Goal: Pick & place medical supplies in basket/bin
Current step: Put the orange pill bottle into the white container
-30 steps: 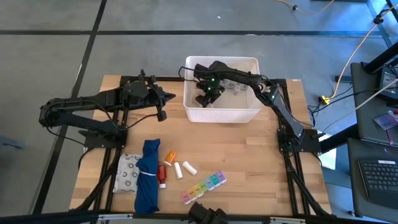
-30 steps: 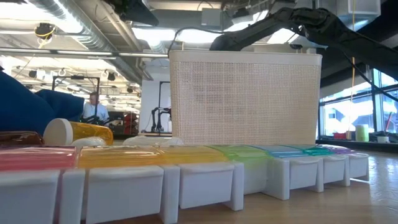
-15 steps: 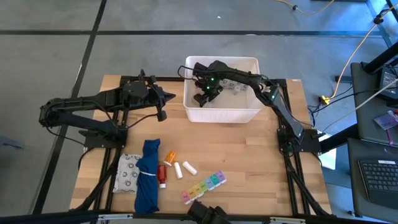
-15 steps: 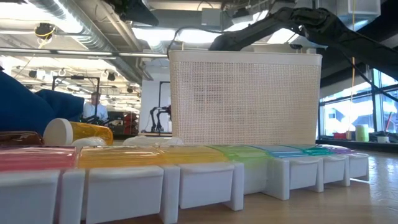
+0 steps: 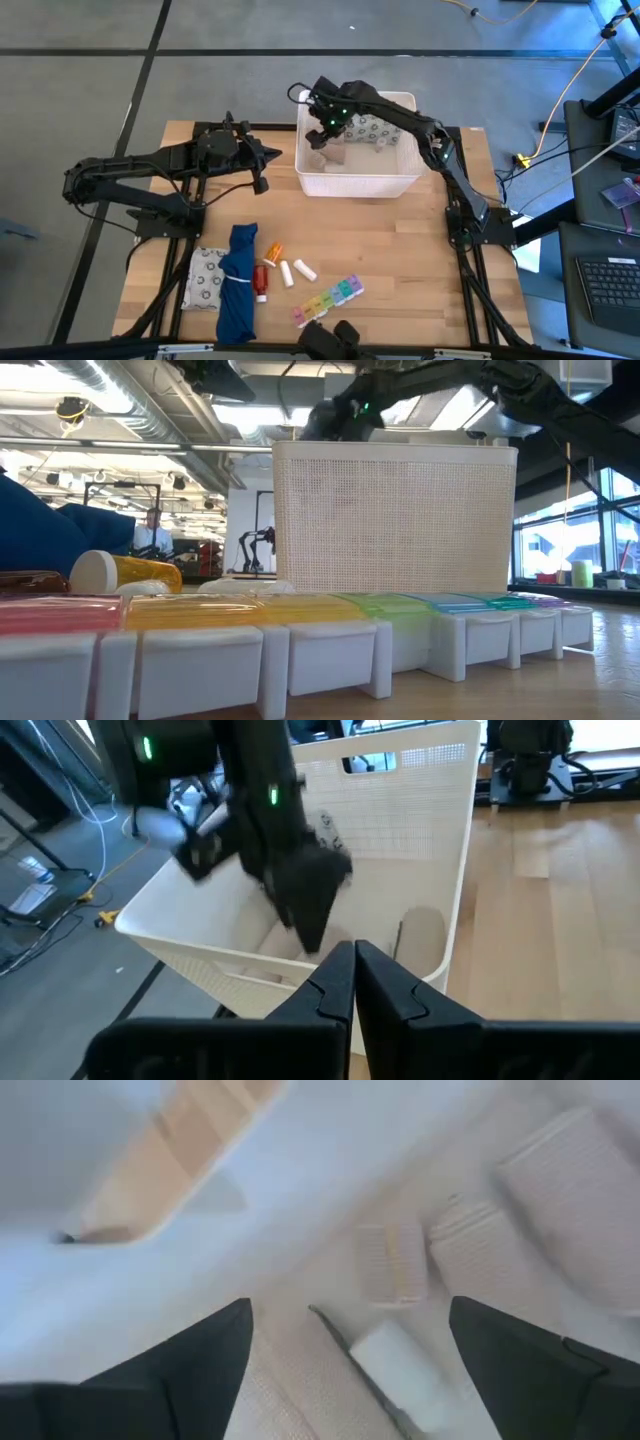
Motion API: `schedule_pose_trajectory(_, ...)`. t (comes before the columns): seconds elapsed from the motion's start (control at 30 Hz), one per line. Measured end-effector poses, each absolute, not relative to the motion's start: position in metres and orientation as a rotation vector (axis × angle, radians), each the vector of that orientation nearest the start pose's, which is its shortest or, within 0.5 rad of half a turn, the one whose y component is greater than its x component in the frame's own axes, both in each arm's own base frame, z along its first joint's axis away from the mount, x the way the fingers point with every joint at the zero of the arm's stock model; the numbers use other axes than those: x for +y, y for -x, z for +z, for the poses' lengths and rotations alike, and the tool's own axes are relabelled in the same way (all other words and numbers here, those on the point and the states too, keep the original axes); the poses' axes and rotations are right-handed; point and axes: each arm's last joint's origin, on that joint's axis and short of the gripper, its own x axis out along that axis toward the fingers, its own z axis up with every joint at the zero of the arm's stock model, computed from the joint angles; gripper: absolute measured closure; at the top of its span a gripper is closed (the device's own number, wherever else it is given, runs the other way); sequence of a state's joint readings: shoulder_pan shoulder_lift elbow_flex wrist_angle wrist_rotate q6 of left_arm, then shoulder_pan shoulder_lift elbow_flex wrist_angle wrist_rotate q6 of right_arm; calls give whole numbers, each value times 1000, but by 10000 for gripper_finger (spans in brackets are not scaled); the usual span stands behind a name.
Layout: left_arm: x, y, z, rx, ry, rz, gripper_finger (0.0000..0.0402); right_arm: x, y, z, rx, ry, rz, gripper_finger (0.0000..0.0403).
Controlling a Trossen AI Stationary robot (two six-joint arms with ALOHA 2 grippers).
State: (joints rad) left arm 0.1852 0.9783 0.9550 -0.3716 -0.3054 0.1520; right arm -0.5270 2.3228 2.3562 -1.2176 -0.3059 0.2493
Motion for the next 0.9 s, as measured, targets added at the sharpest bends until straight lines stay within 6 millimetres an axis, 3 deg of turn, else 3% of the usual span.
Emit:
schedule_pose_trajectory(0.2,46,-202,340,442,-201,435,383,-220,-403,321,996,-566,-432,64)
schedule_pose_trajectory(0.37,46,-202,340,425,-130,427,352,-190,-390,367,918,-415,-427,64)
schedule_pose_trajectory(0.57,29,-212,337,418,-129,199,315,-124,-384,409,845,-286,-275,64)
schedule_pose_trajectory(0.7,8,-228,327,439,-89,123,293,-70,-393,412,870,-129,-145,64)
schedule_pose_trajectory(0.9,-29,-252,301,538,39,76,265,2,-392,404,978,119,-140,64)
